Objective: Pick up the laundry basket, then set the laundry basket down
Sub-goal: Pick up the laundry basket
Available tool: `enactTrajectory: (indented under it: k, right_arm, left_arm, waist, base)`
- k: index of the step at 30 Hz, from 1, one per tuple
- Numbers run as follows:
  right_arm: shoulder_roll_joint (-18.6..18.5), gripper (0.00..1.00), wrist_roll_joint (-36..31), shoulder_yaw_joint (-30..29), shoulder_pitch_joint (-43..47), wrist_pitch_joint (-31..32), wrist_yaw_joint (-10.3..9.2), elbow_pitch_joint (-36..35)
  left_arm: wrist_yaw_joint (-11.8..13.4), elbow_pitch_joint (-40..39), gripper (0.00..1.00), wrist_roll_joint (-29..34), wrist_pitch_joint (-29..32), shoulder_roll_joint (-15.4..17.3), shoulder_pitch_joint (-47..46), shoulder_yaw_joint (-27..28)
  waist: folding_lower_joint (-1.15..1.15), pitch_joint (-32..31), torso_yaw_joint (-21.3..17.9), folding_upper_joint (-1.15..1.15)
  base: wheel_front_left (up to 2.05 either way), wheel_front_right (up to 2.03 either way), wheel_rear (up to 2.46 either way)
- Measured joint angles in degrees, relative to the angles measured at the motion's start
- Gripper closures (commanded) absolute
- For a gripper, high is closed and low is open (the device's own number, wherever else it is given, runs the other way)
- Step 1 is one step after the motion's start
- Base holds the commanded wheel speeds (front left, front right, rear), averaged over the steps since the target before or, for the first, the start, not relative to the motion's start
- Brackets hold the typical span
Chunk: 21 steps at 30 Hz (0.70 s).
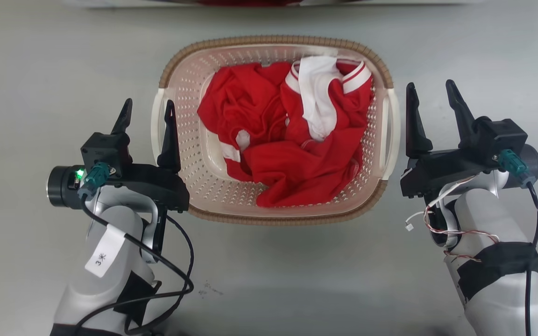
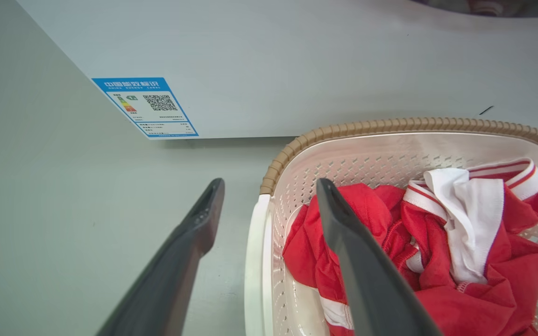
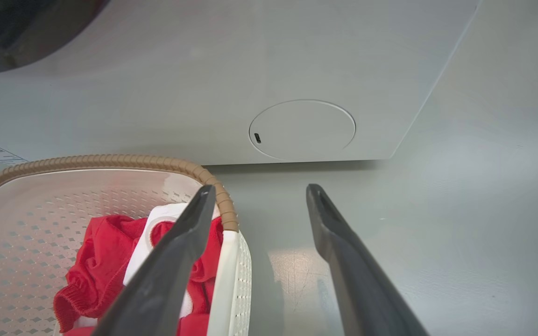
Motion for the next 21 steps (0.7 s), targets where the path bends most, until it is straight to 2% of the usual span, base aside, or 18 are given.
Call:
enactTrajectory:
  k: [21]
  right_arm:
    - [0.24, 0.0, 0.02, 3.21, -4.32, 0.0, 0.62, 7.54]
  left_arm:
    - [-1.92, 11.27, 0.0, -2.16, -0.16, -0.18, -5.67, 0.05]
  waist:
    - [-0.01, 7.35, 1.05, 0.0]
  base:
    - [0.0, 0.0, 0.0]
